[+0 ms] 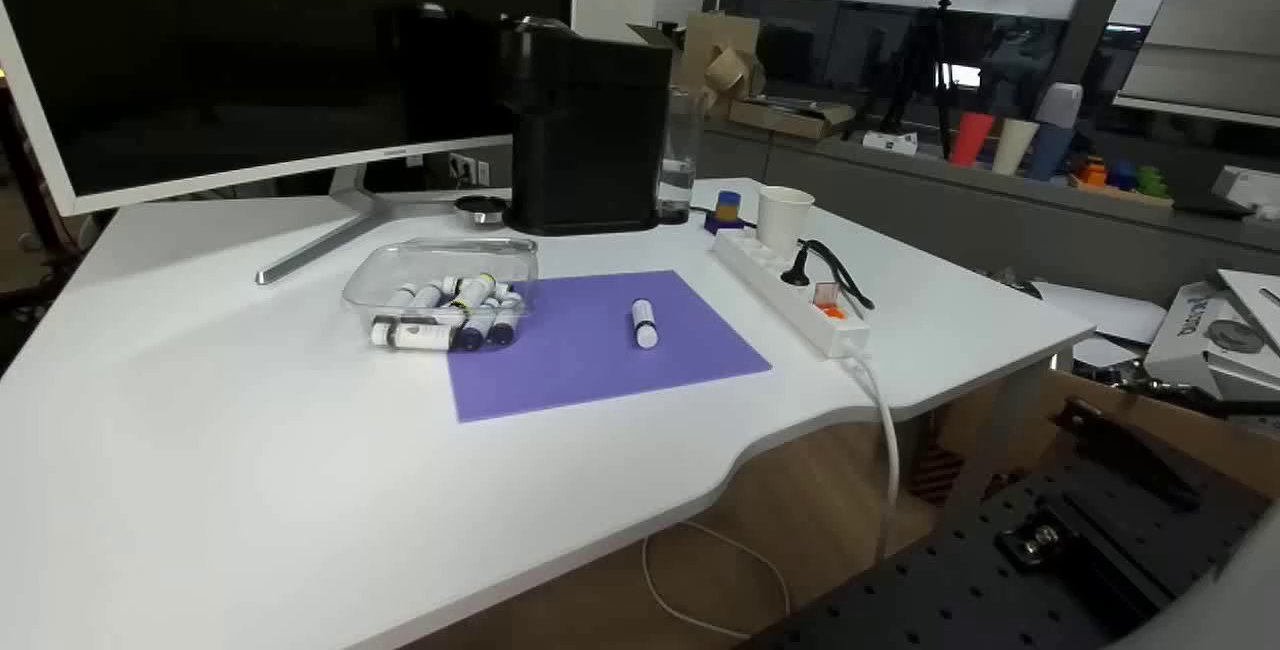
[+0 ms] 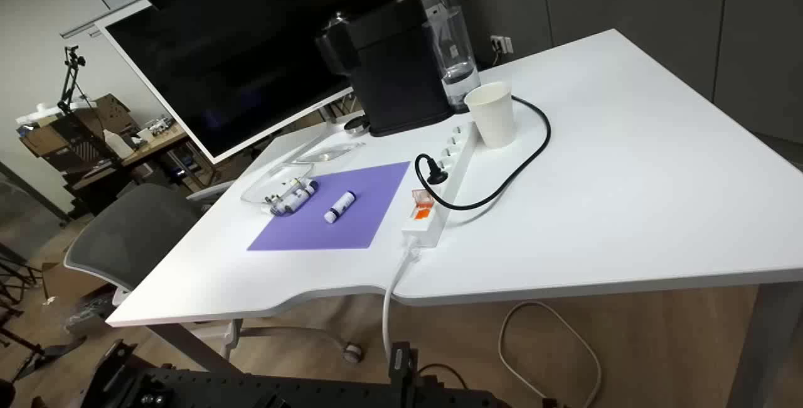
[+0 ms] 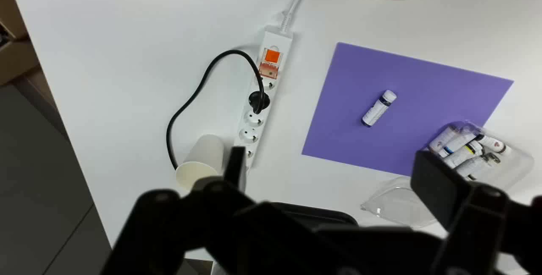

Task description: Close the lid on the clear container

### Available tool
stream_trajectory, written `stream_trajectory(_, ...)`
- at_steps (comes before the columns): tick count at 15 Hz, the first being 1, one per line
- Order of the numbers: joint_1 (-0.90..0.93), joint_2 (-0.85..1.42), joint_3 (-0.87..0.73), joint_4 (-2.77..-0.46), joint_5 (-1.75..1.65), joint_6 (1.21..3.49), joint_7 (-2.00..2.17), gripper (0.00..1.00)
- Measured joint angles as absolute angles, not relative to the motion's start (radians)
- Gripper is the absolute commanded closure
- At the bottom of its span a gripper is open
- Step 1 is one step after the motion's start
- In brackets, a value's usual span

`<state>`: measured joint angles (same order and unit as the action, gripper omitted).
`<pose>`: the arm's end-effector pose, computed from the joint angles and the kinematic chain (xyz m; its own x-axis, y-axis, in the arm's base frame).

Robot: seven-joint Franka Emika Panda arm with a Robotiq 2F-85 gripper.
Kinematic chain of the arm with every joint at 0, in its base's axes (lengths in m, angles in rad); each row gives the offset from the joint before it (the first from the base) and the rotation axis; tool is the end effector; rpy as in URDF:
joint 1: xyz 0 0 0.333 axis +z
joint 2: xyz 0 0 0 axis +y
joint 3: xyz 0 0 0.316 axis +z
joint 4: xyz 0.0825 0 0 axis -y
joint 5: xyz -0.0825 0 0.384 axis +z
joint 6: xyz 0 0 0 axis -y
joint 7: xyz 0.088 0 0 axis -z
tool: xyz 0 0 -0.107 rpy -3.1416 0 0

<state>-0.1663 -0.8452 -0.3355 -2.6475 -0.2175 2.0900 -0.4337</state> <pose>0.2852 -0.1770 0.5026 0.9619 0.0971 0.2555 0.0802 -0.9939 0.0760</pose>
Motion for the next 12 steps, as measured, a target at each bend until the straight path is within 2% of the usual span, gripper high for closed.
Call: stream_trajectory(12,-0.166,-0.845,-0.336,-2.648,-0.217,2.090,-0.434,0.00)
